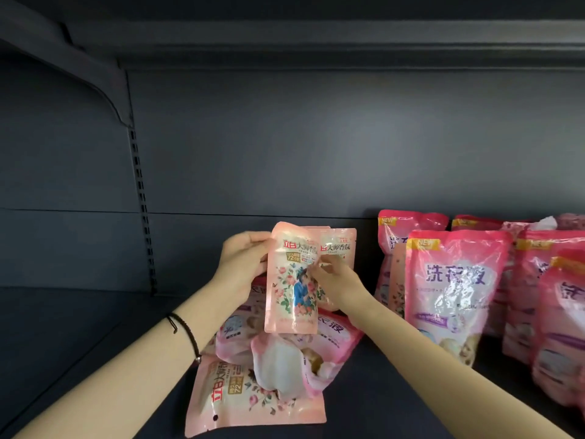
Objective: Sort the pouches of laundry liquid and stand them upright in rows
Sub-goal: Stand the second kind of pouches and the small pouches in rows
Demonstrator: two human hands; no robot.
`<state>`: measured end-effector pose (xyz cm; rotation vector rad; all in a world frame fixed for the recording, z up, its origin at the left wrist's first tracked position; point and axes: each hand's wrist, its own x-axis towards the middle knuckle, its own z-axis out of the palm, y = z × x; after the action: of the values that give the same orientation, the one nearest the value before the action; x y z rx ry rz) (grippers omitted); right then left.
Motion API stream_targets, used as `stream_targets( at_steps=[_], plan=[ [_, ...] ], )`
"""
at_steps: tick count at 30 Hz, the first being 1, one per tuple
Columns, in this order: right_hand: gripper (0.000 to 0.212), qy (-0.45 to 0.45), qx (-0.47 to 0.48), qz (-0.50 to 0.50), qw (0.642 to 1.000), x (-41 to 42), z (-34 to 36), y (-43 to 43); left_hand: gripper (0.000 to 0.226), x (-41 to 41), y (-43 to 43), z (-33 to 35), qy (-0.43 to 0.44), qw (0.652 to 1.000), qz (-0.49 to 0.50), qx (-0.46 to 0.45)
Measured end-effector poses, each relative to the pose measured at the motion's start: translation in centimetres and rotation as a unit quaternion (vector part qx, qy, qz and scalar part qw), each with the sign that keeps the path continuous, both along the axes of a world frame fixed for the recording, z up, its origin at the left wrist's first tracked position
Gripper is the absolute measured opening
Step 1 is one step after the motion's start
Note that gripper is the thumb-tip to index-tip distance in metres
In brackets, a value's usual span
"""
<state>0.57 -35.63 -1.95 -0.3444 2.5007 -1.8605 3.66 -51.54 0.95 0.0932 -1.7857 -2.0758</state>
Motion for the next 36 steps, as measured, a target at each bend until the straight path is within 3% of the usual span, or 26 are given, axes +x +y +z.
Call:
stream_targets(
  at_steps=[2,4,9,14,20,25,27,29,32,34,36],
  plan=[
    [0.024,-0.041,-0.083,0.013,0.996,0.1,0.0,0.1,0.01,0.3,0.9,0.1,0.015,1.0,0.011,0.006],
    [0.02,-0.013,-0.143,0.006,0.99,1.1,0.3,0.9,0.01,0.9,1.5,0.3,0.032,0.999,0.032,-0.002],
    [0.011,0.143,-0.173,-0.004,0.974,4.9,1.8,5.2,0.01,3.7,4.3,1.5,0.117,0.993,0.012,0.0],
    [0.011,0.137,-0.24,0.001,0.961,8.2,0.8,10.8,0.01,5.9,10.8,0.7,0.109,0.991,-0.051,0.057],
    [0.021,0.144,-0.225,-0.053,0.962,9.5,-2.7,17.7,0.009,6.4,19.0,-3.4,0.077,0.987,-0.1,0.103],
    [0.035,0.134,-0.174,-0.074,0.973,9.3,-3.8,20.2,0.004,6.3,21.6,-5.0,0.073,0.99,-0.098,0.064],
    [0.043,0.158,-0.153,-0.07,0.973,9.8,-3.3,20.2,0.005,6.5,21.5,-4.9,0.08,0.992,-0.098,0.017],
    [0.057,0.251,-0.098,-0.08,0.96,10.5,-1.8,20.1,0.013,6.7,20.8,-4.0,0.106,0.988,-0.087,-0.064],
    [0.054,0.45,0.033,-0.085,0.888,10.9,2.2,20.0,0.015,7.2,18.3,-1.1,0.173,0.963,-0.066,-0.196],
    [0.038,0.489,0.1,-0.066,0.864,10.4,5.3,19.6,0.007,7.6,15.9,1.3,0.197,0.917,-0.035,-0.345],
    [0.027,0.467,0.171,-0.034,0.867,9.3,8.0,18.7,0.009,7.7,13.4,3.4,0.19,0.809,0.007,-0.557]
  ],
)
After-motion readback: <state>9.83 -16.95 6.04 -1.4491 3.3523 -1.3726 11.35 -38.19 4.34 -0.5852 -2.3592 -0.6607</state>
